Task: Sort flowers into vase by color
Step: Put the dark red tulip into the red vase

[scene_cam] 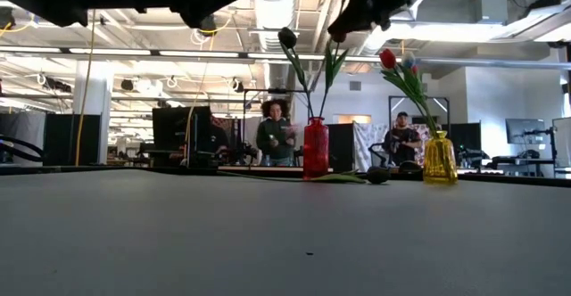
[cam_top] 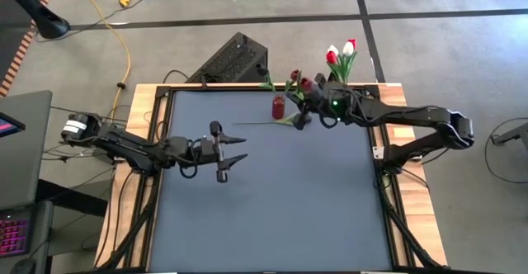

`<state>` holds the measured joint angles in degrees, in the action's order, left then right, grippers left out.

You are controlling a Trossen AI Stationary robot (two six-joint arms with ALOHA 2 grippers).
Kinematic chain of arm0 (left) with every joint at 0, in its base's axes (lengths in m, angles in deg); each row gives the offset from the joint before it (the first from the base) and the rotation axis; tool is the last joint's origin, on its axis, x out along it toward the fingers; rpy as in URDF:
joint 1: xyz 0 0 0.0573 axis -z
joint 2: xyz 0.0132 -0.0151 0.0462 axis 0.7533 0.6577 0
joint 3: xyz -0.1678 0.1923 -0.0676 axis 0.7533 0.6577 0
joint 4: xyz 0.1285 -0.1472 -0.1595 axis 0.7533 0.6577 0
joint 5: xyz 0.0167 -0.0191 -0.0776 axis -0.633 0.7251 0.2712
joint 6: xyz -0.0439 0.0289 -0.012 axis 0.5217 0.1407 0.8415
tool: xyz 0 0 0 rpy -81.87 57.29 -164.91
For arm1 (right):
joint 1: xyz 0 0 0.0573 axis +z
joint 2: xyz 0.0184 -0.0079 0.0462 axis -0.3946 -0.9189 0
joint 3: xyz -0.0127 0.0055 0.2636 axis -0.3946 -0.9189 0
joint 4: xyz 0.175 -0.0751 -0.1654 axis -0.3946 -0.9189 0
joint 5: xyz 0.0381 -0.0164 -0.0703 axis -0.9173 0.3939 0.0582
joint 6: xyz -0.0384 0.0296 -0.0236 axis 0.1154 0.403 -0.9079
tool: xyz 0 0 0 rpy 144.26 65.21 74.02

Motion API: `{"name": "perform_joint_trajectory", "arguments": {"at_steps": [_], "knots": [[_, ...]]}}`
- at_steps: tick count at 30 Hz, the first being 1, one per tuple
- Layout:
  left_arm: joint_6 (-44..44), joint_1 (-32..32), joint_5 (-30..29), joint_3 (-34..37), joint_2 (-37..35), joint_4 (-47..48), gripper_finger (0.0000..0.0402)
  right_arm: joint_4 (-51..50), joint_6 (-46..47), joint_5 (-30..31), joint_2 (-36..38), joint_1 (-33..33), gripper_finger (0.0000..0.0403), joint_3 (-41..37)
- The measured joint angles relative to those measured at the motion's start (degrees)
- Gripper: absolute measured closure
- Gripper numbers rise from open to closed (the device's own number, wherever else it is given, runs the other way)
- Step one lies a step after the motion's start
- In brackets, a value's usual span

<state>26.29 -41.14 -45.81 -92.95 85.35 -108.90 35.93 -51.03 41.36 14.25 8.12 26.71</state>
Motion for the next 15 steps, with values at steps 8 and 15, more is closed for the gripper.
{"name": "perform_joint_trajectory", "arguments": {"at_steps": [8,15], "knots": [[0.20,-1.74,1.99,-0.72,0.01,1.45,0.0197,2.37,0.26,-0.02,-3.50,-3.69,0.0370,0.02],[0.90,-2.16,3.01,-0.72,0.02,1.67,0.0197,2.33,0.42,-0.21,-4.40,-6.15,0.0369,0.02]]}}
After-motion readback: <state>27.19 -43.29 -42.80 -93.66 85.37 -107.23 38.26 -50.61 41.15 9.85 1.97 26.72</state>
